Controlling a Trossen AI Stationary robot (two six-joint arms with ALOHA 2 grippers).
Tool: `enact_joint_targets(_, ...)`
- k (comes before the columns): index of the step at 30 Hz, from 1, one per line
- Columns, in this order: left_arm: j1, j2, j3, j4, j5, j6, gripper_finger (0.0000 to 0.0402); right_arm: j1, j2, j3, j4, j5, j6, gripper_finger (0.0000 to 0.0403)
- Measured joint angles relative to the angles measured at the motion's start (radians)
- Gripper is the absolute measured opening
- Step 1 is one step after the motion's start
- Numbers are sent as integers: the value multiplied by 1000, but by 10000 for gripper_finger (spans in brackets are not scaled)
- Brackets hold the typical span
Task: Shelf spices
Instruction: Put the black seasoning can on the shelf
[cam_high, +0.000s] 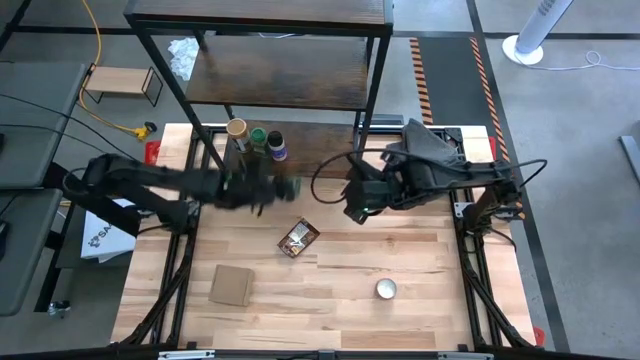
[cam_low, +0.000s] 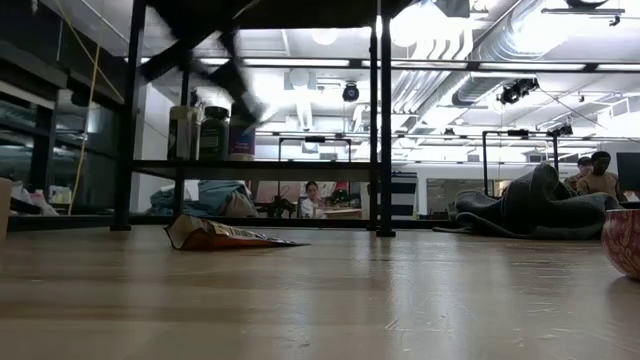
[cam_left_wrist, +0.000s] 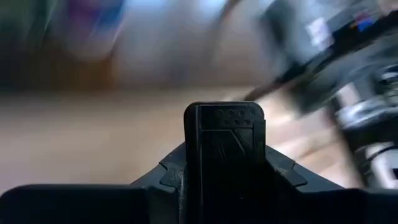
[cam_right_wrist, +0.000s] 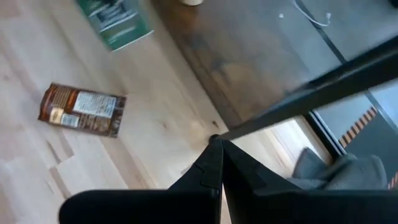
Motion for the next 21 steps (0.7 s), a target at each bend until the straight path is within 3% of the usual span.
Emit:
enact_joint_targets(4, 167, 49, 187, 22, 24, 312, 113, 4, -19, 0, -22, 12, 53, 0)
enact_joint_targets(7, 281, 118, 303, -24, 98, 455, 113, 8, -23, 0, -25, 12, 78, 0)
enact_joint_targets(13, 386, 259, 431, -155, 244, 512, 113, 28, -24, 0, -27, 21, 90, 0)
enact_joint_targets(21, 415, 398, 496, -197, 250, 554, 113, 29, -24, 0, -27, 56, 119, 0)
